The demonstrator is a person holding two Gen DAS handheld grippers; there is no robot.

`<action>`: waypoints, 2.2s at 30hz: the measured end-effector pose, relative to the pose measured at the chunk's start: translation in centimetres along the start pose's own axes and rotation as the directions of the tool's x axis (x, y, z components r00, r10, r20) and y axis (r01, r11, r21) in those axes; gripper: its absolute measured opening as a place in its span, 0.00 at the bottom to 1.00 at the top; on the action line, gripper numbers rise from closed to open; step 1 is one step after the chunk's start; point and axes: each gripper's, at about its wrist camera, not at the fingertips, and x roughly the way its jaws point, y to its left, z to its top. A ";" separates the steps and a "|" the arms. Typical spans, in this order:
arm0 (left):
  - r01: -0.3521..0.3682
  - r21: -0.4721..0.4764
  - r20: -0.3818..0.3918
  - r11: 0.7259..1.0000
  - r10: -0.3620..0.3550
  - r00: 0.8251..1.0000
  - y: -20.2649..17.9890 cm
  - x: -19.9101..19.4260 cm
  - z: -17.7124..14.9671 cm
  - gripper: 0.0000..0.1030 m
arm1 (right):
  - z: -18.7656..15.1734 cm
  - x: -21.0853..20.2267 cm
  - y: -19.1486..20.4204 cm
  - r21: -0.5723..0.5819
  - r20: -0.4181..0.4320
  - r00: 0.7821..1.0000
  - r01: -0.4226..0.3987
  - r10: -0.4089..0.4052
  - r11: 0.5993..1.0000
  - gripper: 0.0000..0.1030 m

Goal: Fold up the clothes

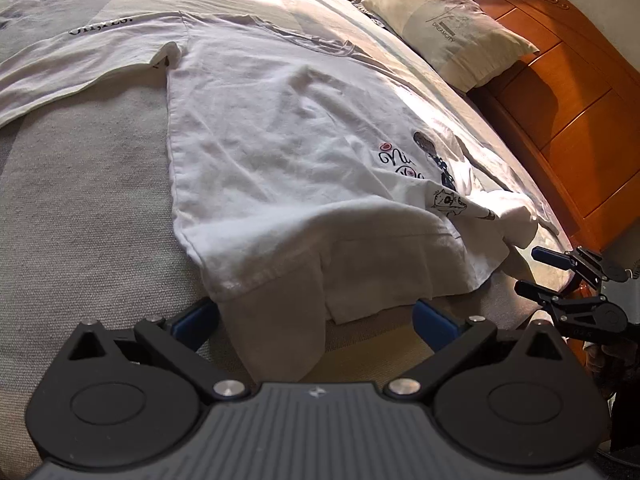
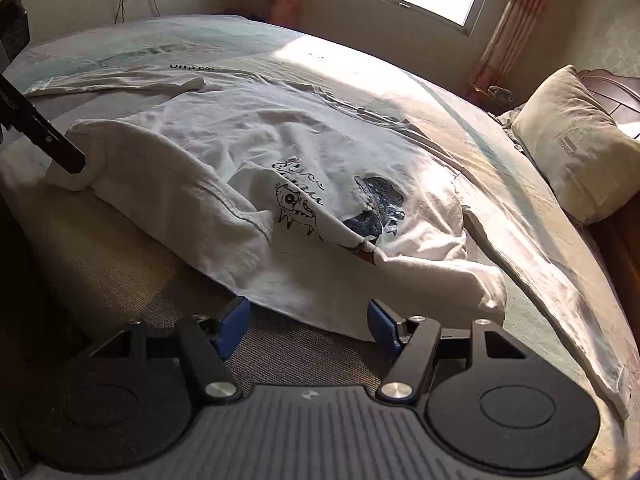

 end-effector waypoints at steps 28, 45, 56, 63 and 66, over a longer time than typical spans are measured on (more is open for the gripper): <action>0.123 -0.167 0.051 0.978 -0.116 0.992 2.8 1.3 2.5 0.99 | 0.5 11.5 -15.1 0.359 0.159 0.752 -0.647 0.639 0.672 0.96; 0.349 -0.273 0.114 0.896 -0.330 0.937 3.5 2.2 1.2 0.99 | -0.8 7.8 -13.7 0.438 0.123 0.784 -0.593 0.609 0.675 0.98; 0.443 -0.307 0.161 0.843 -0.412 0.897 2.8 2.4 0.1 0.99 | -2.2 6.9 -11.1 0.695 0.227 0.865 -0.465 0.446 0.548 1.00; 0.439 -0.319 0.186 0.840 -0.399 0.898 3.7 2.3 -0.1 0.99 | -5.0 5.2 -9.9 0.807 0.309 0.868 -0.455 0.388 0.375 0.99; 0.442 -0.311 0.206 0.841 -0.394 0.895 3.4 2.5 -0.2 0.99 | -5.4 5.0 -9.2 0.823 0.324 0.887 -0.436 0.329 0.364 0.99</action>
